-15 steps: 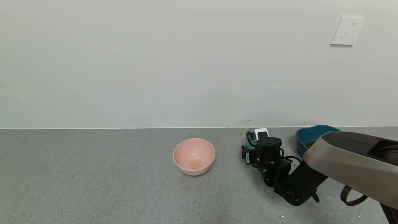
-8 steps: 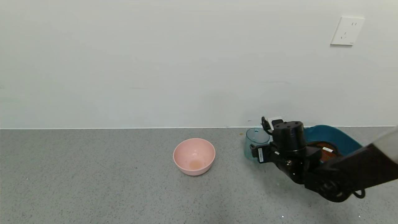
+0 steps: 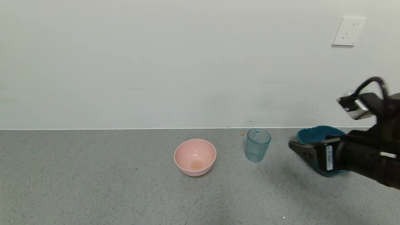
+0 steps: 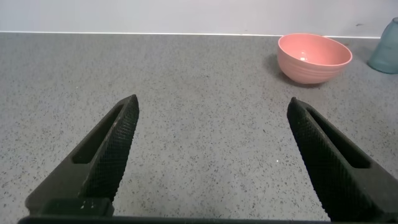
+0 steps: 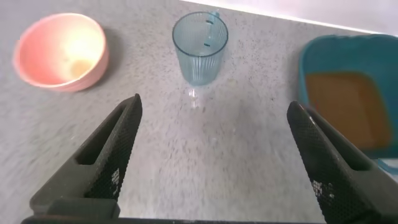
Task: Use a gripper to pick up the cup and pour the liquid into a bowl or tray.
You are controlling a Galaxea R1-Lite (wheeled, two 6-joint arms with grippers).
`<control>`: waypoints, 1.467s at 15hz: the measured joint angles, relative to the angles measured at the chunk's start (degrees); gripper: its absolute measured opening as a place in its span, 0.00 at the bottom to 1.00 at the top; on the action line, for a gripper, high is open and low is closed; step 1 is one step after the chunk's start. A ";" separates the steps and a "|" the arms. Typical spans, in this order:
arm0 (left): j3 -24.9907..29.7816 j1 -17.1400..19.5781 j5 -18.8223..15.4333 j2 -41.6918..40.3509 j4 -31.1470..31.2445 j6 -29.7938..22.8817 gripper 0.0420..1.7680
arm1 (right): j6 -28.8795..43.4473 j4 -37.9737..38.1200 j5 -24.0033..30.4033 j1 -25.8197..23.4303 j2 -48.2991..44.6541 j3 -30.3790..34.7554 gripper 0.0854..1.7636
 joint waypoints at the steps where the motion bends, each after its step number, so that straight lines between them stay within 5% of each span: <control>1: 0.00 0.00 -0.02 0.00 0.00 0.00 0.97 | -0.13 1.96 0.30 0.56 -4.69 1.11 0.96; 9: 0.00 0.00 0.00 0.00 0.00 0.00 0.97 | -2.45 20.55 0.41 0.76 -35.97 5.92 0.96; 19: 0.00 0.00 -0.02 0.00 -0.02 0.00 0.97 | -9.35 24.16 1.08 -28.09 -52.71 9.09 0.96; 22: 0.00 0.00 -0.02 0.00 -0.02 0.00 0.97 | -9.31 24.14 1.72 -31.81 -56.56 10.97 0.96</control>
